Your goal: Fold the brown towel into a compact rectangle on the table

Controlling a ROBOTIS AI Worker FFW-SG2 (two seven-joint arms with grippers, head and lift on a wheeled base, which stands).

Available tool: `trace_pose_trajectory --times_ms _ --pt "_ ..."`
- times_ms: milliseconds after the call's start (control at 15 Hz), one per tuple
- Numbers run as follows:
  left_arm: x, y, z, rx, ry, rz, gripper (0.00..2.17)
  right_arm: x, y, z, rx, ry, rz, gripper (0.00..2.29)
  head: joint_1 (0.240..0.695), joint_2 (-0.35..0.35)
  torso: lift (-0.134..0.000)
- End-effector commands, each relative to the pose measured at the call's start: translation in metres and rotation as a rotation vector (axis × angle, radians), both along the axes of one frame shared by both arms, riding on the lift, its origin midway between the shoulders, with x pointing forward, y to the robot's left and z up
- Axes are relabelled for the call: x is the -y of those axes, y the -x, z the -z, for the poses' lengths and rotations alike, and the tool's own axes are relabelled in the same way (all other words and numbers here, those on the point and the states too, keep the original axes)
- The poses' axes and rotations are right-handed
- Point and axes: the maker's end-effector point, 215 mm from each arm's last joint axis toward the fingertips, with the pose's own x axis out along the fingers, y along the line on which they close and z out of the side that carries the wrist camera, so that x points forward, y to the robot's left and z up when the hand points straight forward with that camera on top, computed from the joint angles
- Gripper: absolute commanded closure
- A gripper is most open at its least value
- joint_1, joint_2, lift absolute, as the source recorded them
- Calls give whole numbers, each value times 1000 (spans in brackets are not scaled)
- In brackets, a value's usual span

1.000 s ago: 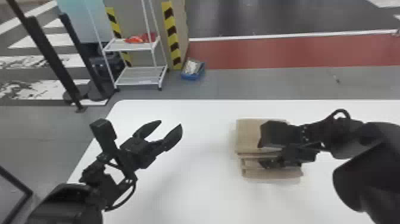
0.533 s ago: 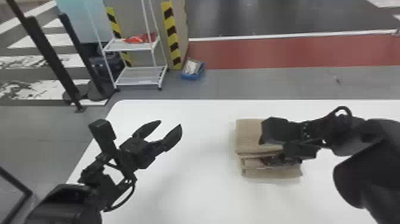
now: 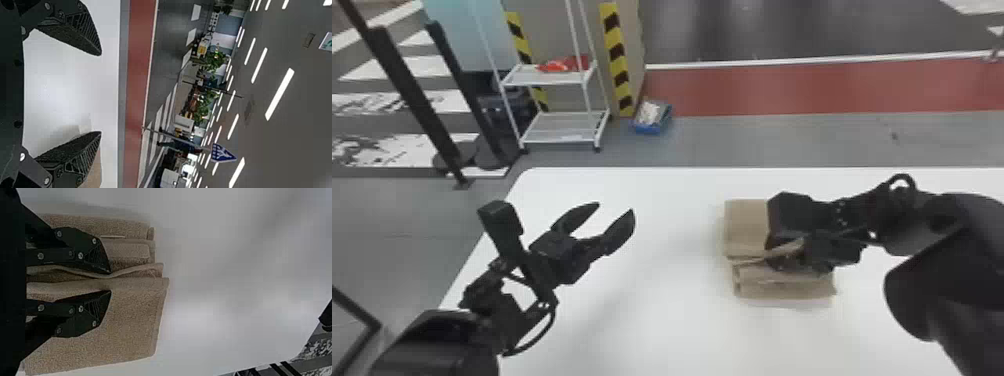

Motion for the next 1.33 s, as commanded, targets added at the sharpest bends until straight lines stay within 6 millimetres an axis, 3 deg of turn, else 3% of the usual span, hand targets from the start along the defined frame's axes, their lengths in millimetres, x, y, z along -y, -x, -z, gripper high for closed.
trace_pose_trajectory --times_ms 0,133,333,667,867,1067,1267 --pt "1 0 -1 2 0 2 198 2 0 3 -15 14 5 1116 695 146 -124" --pt "3 1 -3 5 1 6 198 4 0 2 -26 17 5 1352 695 144 -124" --pt "9 4 -1 -5 -16 19 198 21 -5 -7 -21 -14 49 1396 695 136 -124" --pt "41 6 17 -53 -51 71 167 49 -29 -53 31 -167 112 1396 695 84 -124" --pt "76 28 42 -146 -22 186 329 53 -31 -71 51 -205 119 1396 695 44 -124" --pt "109 44 49 -177 14 265 755 59 -32 -74 54 -224 142 1396 695 11 -124" --pt "137 51 51 -198 26 321 1571 63 -29 -75 45 -253 156 1396 695 -31 -124"
